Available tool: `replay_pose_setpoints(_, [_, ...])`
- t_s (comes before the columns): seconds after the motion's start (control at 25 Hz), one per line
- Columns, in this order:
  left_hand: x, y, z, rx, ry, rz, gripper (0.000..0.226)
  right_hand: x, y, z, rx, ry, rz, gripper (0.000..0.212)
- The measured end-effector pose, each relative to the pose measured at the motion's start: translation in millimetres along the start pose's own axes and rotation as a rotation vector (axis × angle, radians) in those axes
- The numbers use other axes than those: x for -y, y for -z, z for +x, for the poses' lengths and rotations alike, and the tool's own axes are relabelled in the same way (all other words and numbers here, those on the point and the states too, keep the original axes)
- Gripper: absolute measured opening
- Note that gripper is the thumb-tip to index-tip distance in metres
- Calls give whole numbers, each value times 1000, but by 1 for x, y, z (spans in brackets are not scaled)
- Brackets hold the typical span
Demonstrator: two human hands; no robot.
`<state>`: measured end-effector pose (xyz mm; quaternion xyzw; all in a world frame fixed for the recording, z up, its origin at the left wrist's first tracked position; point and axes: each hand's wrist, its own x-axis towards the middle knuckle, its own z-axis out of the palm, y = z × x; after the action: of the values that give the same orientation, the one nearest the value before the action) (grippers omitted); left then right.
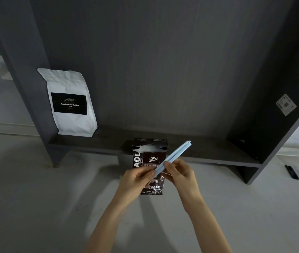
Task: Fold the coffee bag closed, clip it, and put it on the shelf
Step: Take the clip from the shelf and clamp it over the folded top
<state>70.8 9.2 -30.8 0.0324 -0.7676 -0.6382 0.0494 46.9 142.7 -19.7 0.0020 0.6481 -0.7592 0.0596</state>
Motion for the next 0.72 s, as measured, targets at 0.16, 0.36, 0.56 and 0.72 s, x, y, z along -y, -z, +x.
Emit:
replay_pose_setpoints(0.16, [1, -1, -2, 7, -21, 70, 14, -3, 2, -2, 28, -9, 28, 17])
replay_pose_setpoints(0.36, [3, -6, -4, -38, -148, 245, 19, -6, 0, 2, 17, 1, -105, 17])
replay_pose_setpoints(0.56, [6, -6, -3, -28, -173, 272, 21, -9, -1, 2, 0, 41, -143, 7])
replay_pose_setpoints(0.72, [6, -5, -2, -89, -56, 44, 18, -14, 0, 2, -10, 57, -162, 10])
